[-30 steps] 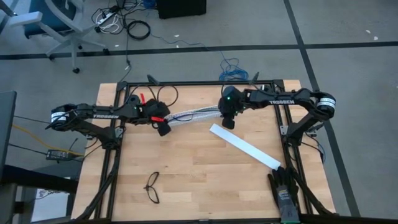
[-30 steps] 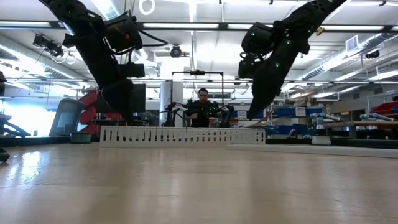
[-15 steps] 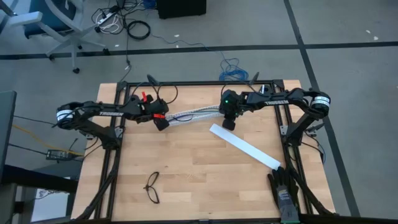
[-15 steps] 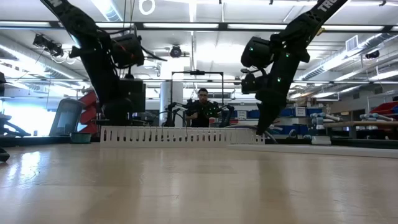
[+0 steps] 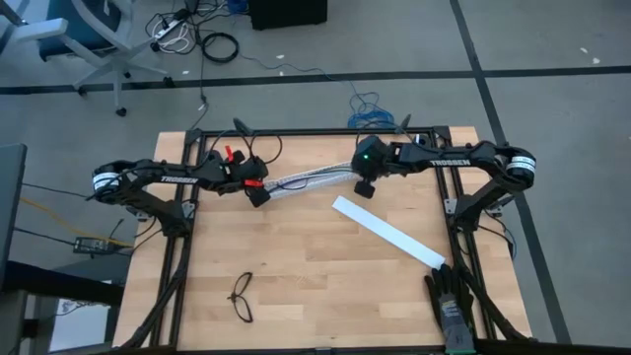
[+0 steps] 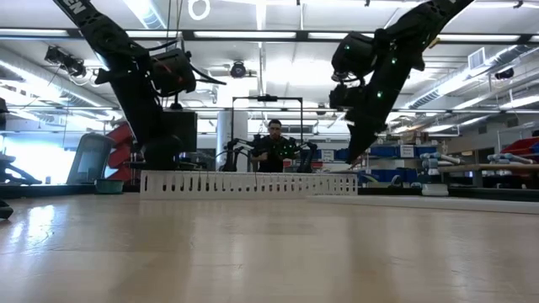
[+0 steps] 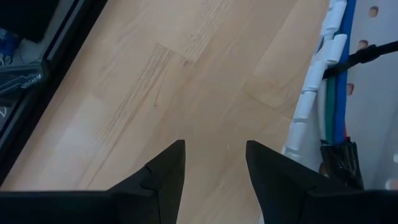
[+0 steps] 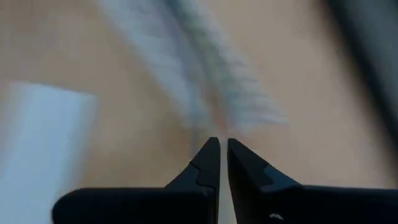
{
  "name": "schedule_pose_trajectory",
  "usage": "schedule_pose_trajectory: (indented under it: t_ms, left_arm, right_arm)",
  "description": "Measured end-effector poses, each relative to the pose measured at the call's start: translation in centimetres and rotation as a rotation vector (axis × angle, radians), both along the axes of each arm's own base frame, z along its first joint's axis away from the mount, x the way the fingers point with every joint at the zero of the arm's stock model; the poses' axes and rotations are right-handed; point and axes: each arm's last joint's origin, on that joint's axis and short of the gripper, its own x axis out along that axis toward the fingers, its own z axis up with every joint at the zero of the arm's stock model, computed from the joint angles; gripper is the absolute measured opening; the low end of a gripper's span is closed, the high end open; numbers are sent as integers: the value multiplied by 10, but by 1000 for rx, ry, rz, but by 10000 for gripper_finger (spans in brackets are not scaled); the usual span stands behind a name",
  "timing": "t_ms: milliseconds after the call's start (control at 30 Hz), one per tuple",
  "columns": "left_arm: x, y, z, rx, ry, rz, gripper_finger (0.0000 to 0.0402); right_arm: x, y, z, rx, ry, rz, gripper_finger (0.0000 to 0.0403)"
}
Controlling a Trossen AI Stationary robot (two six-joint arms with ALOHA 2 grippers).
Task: Ziptie cables
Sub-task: Put the zip-tied cables in the white cable duct
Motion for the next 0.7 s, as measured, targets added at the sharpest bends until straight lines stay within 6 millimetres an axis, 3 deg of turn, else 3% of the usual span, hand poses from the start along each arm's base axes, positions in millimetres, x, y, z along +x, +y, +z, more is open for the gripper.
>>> schedule_pose_trajectory:
  t_ms: [133,467,700]
  left_arm:
    - [0,0,0,-2,1,1,182]
    - [0,0,-1,-5,3,-1,182]
    - [-1,0,0,-7,2,-2,182]
  right_arm:
    - [2,6,0,205,-84,133,12]
    - [-8,5,-16,206,-26,48,0]
    - [-16,3,-29,82,31,-55,0]
